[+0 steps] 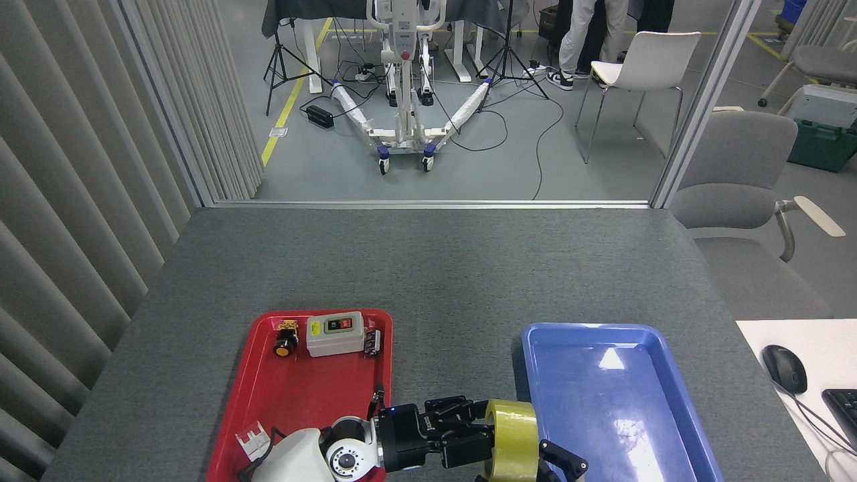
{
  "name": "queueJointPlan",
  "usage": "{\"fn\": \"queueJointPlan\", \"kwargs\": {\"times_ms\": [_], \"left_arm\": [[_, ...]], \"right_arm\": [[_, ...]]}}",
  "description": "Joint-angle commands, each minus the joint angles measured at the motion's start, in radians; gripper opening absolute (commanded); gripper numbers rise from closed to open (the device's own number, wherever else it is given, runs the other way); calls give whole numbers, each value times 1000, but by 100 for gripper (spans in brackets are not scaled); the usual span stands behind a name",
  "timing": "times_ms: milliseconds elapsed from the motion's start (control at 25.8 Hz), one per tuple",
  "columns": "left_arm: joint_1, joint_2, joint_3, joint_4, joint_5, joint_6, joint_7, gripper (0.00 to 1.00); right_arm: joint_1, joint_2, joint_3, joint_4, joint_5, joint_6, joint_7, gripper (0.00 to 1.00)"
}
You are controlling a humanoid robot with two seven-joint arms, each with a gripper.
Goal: Place and move tape with both arms
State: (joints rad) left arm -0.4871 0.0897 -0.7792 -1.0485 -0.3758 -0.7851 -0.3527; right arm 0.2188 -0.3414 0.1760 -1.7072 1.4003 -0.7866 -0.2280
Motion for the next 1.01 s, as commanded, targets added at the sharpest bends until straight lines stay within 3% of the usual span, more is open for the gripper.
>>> {"fn": "queueJointPlan", "kwargs": {"times_ms": [0, 39, 116, 349, 465, 543, 698, 776, 892, 970], "left_arm": [[1, 2, 0, -4, 0, 0, 1, 78], [1, 2, 0, -5, 2, 0, 1, 80], [-1, 7, 6, -4, 5, 0, 8, 99], [2, 54, 60, -36, 3, 6, 69, 99], [22, 133, 149, -111, -3, 242, 100, 99], [48, 165, 215, -123, -29, 333, 185, 99], [122, 214, 328, -151, -311, 440, 494, 99], [202, 229, 399, -212, -453, 544, 594, 99], [352, 223, 523, -297, -690, 748, 673, 99], [423, 220, 555, -346, -830, 856, 684, 99]], "right_arm": [[1, -8, -4, 0, 2, 1, 7, 18], [1, -10, -6, 0, 2, 1, 7, 12], [1, -11, -9, 0, 0, 1, 7, 3], [10, -25, -64, 0, 0, 1, 7, 0], [14, -25, -110, -2, -4, 1, 6, 0], [19, -25, -148, -2, -17, 1, 6, 0], [19, -19, -251, 0, -35, 1, 29, 0], [17, -15, -270, 0, -46, 1, 76, 0], [-1, -15, -268, -2, -103, 1, 263, 0], [-50, -7, -256, -8, -122, 191, 443, 0]]}}
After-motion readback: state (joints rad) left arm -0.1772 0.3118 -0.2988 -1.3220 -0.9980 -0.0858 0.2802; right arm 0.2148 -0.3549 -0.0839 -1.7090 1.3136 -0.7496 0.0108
